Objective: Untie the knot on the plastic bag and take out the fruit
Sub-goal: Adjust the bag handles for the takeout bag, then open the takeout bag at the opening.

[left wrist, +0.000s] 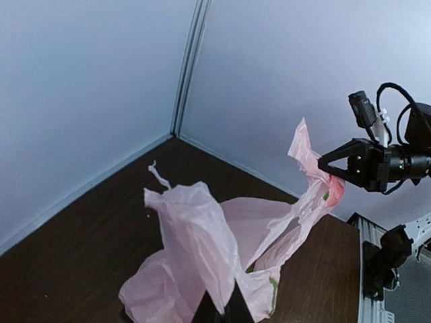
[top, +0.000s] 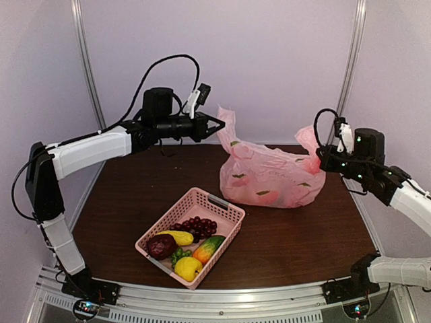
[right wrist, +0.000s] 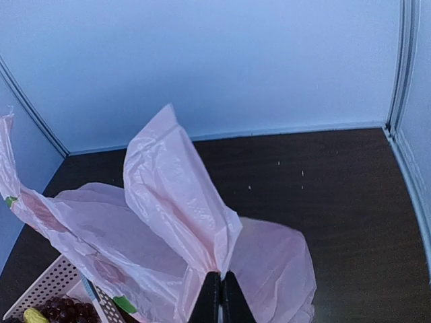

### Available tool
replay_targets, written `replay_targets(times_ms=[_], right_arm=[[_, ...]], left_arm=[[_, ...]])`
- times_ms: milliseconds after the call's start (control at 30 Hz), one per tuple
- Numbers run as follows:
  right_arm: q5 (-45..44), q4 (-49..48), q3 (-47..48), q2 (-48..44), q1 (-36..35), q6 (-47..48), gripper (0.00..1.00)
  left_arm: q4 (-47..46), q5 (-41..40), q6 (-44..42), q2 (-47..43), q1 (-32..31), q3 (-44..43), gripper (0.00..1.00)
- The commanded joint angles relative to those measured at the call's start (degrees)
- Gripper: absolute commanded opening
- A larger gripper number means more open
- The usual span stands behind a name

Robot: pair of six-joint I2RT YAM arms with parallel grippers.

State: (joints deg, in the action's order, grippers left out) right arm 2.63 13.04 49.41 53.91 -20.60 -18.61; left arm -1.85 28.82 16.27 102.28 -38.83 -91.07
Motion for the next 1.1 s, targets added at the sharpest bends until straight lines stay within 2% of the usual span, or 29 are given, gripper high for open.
replay_targets(times_ms=[0, 67, 200, 300, 400, 600, 733, 1067], right_arm=[[1.61, 0.99, -9.89, -4.13, 0.17, -7.01, 0.10], [0.62, 2.52, -11.70, -7.00, 0.17, -7.90, 0.17], [-3.55, 8.51, -9.32, -11.92, 0.21, -6.96, 0.46], [-6.48, 13.90, -4.83, -13.20, 0.15, -4.75, 0.60], [-5.30, 16.56, -0.41, -12.10, 0.19, -1.29, 0.72], [7.56, 18.56, 8.46, -7.90, -0.33, 6.57, 0.82], [12.03, 20.86, 14.33, -4.57, -3.54, 10.15, 0.85], [2.97, 29.40, 29.37, 10.49, -21.27, 16.53, 0.84]], left_arm=[[-9.75, 3.19, 2.01, -5.08, -1.93, 10.86, 0.00], [-10.24, 3.17, 2.01, -6.72, -3.33, 14.19, 0.00], [-10.05, 2.37, 2.26, -9.52, -5.35, 18.83, 0.00], [-9.58, 1.36, 2.56, -11.36, -6.04, 21.06, 0.00], [-10.17, 0.58, 3.11, -13.37, -6.57, 23.41, 0.00], [-10.72, -0.25, 3.85, -16.11, -6.96, 25.63, 0.00], [-10.08, -0.35, 3.77, -16.41, -6.96, 26.03, 0.00], [-8.35, -1.50, 3.62, -16.68, -7.03, 25.79, 0.00]])
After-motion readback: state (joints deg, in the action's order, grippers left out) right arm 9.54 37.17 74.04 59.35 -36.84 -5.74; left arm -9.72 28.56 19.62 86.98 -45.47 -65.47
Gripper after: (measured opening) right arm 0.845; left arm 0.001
